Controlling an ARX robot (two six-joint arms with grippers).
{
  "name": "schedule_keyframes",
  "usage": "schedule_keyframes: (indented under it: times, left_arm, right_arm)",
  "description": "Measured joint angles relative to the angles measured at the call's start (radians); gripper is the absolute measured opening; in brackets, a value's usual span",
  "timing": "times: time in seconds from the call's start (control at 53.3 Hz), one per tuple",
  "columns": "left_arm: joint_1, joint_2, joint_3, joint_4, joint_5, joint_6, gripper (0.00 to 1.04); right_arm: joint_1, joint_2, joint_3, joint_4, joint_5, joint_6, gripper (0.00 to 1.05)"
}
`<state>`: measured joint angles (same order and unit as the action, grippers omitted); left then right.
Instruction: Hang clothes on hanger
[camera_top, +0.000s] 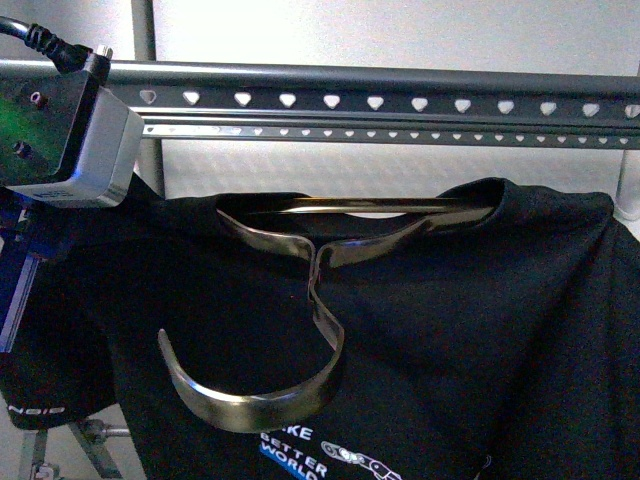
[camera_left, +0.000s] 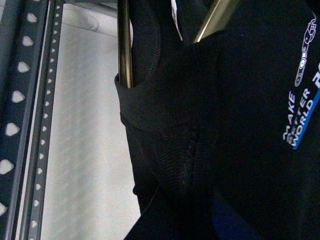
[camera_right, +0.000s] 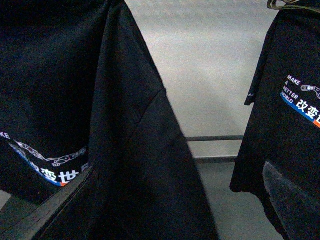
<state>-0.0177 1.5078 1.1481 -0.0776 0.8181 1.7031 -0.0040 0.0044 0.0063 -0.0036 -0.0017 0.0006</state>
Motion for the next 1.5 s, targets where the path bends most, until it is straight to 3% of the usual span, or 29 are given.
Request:
schedule_keyframes:
  times: [0.15, 0.225, 0.263, 0.319, 0.337, 0.431, 0.45, 0.544, 0.637, 0.731, 1.012, 1.219, 1.331, 1.5]
  left_arm:
    - [0.000, 0.000, 0.000, 0.000, 0.000, 0.000, 0.04]
    - [0.000, 0.000, 0.000, 0.000, -0.002, 0.000, 0.04]
    - [0.001, 0.000, 0.000, 0.000, -0.006, 0.000, 0.04]
    - [-0.001, 0.000, 0.000, 0.000, -0.004, 0.000, 0.04]
    - [-0.002, 0.000, 0.000, 0.000, -0.004, 0.000, 0.04]
    - [-0.002, 0.000, -0.002, 0.000, -0.005, 0.000, 0.04]
    - [0.000, 0.000, -0.003, 0.000, -0.006, 0.000, 0.04]
    - [0.003, 0.000, -0.004, 0.000, -0.008, 0.000, 0.04]
    - [0.000, 0.000, -0.004, 0.000, -0.007, 0.000, 0.04]
    - [-0.003, 0.000, -0.004, 0.000, -0.005, 0.000, 0.04]
    - [-0.002, 0.000, -0.004, 0.000, -0.006, -0.001, 0.04]
    - [-0.002, 0.000, -0.004, 0.000, -0.006, -0.001, 0.04]
    - [-0.002, 0.000, -0.004, 0.000, -0.008, -0.001, 0.04]
    - [0.000, 0.000, -0.004, 0.000, -0.009, 0.000, 0.04]
  right_arm:
    - [-0.008, 0.008, 0.002, -0.005, -0.034, 0.006, 0.97]
    - [-0.144, 0.160, 0.057, 0.009, -0.385, -0.001, 0.97]
    - [-0.214, 0.267, 0.098, 0.062, -0.520, -0.032, 0.97]
    - [-0.288, 0.412, 0.161, 0.161, -0.647, -0.107, 0.97]
    - [-0.318, 0.497, 0.206, 0.225, -0.694, -0.177, 0.97]
    - [-0.327, 0.710, 0.342, 0.354, -0.744, -0.357, 0.97]
    - [-0.312, 0.803, 0.411, 0.403, -0.762, -0.463, 0.97]
    - [-0.241, 1.024, 0.592, 0.344, -0.843, -0.831, 0.97]
    - [-0.175, 1.137, 0.712, 0.174, -0.840, -1.118, 0.97]
    - [-0.100, 1.213, 0.810, 0.106, -0.801, -1.349, 0.97]
    - [0.071, 1.294, 0.978, 0.035, -0.681, -1.477, 0.96]
    - [0.086, 1.423, 1.020, -0.018, -0.555, -1.498, 0.62]
    - [0.079, 1.467, 1.021, 0.041, -0.567, -1.464, 0.43]
    - [0.070, 1.465, 1.021, 0.121, -0.602, -1.359, 0.05]
